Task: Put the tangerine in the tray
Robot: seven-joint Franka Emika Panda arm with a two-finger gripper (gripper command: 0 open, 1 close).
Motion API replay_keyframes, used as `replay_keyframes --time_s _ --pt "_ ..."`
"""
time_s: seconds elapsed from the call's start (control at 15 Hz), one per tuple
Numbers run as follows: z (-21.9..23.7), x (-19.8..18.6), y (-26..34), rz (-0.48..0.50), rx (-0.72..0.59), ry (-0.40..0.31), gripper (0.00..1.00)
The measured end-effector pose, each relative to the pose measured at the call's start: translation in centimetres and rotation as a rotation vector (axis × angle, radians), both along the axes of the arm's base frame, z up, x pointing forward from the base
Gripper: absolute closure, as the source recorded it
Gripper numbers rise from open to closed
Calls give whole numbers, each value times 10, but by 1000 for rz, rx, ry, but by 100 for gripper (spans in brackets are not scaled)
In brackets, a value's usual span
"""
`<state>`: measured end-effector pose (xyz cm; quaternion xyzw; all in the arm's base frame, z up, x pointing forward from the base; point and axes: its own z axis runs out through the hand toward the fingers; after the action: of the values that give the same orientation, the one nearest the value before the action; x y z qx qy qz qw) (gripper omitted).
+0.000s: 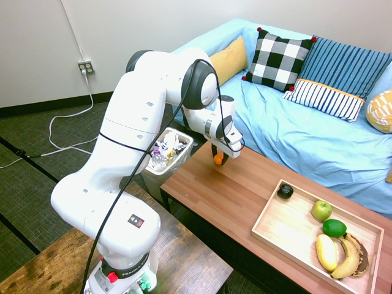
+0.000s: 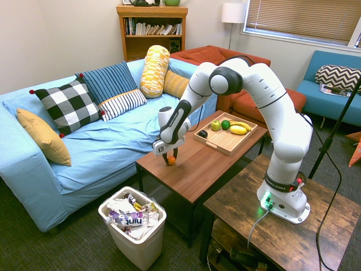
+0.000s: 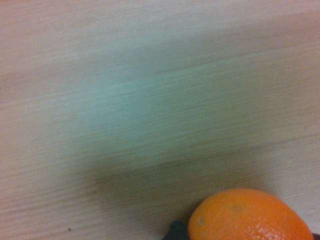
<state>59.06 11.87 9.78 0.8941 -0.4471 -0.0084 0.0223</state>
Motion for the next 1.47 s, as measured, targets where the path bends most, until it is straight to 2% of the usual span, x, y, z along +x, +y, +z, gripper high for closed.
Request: replay_keyframes --time_s 0.13,0.33,0.53,0.73,1.0,1.47 --pt "15 5 -4 -3 -1 0 100" --pt "78 21 -41 -29 -24 -43 100" --pt "158 17 -130 -102 -65 -104 100" --pt "197 -17 -237 -193 -70 -122 100" --pt "167 -65 -342 -308 -78 -69 100" --pt "62 -87 -391 -394 -52 0 100"
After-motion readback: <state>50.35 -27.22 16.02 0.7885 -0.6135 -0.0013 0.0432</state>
